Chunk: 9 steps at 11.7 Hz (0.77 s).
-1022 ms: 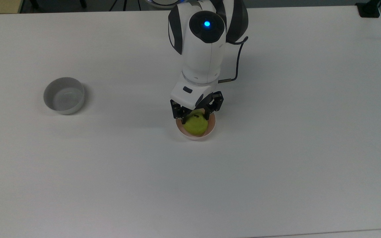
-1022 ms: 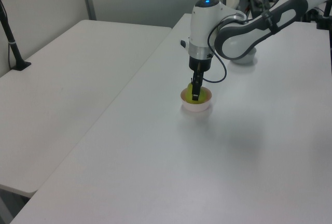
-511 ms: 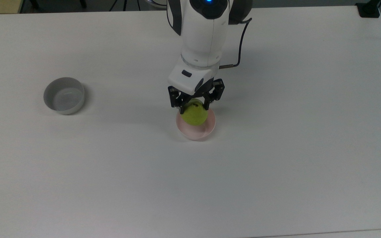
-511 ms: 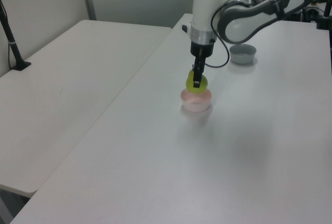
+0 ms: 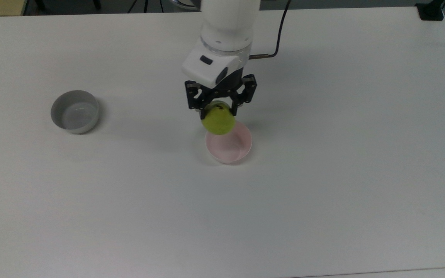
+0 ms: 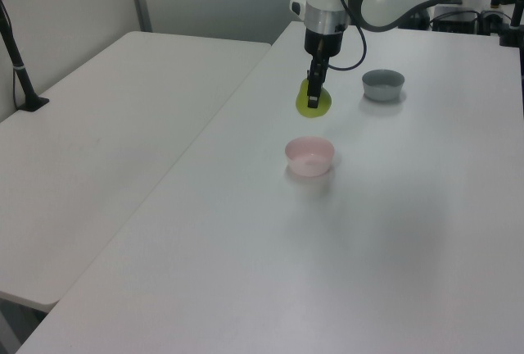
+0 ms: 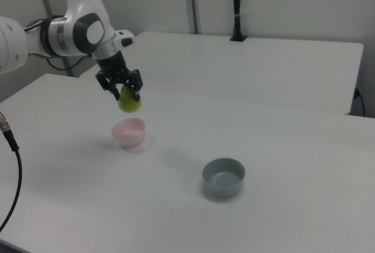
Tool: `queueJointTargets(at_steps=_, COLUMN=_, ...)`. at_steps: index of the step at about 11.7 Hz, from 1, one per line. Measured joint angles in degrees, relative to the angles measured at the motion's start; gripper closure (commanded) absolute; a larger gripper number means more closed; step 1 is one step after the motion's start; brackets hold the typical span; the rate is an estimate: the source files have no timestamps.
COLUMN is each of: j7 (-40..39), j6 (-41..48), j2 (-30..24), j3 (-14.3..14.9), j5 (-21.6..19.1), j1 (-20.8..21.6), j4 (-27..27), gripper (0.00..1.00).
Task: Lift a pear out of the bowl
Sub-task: 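Lift the pear up out of the pink bowl, then carry the pear beside the pink bowl and lower it onto the table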
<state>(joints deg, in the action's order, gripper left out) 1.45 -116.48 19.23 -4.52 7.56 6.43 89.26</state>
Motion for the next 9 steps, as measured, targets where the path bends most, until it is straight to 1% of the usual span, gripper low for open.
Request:
queueJointTargets(at_steps=3, j7=-3.63, j6=0.0, j2=0.5, j3=0.53, j5=0.06, j1=-5.1, j4=0.01, gripper=0.57)
queueJointTargets(at_steps=4, j7=-5.02, j6=-0.01, j2=0.54, j3=1.19, j5=0.05, j1=-6.57, j4=0.0, gripper=0.57)
queueJointTargets(at_steps=7, j7=-7.93, j6=-4.74, j2=1.65, j3=4.56, j5=0.05, j1=-8.99, j4=-0.02, gripper=0.57)
queueJointTargets(at_steps=9, j7=-8.05, j6=-8.07, j2=3.22, j3=4.98, j5=0.05, j1=-10.05, j4=-0.02, gripper=0.56)
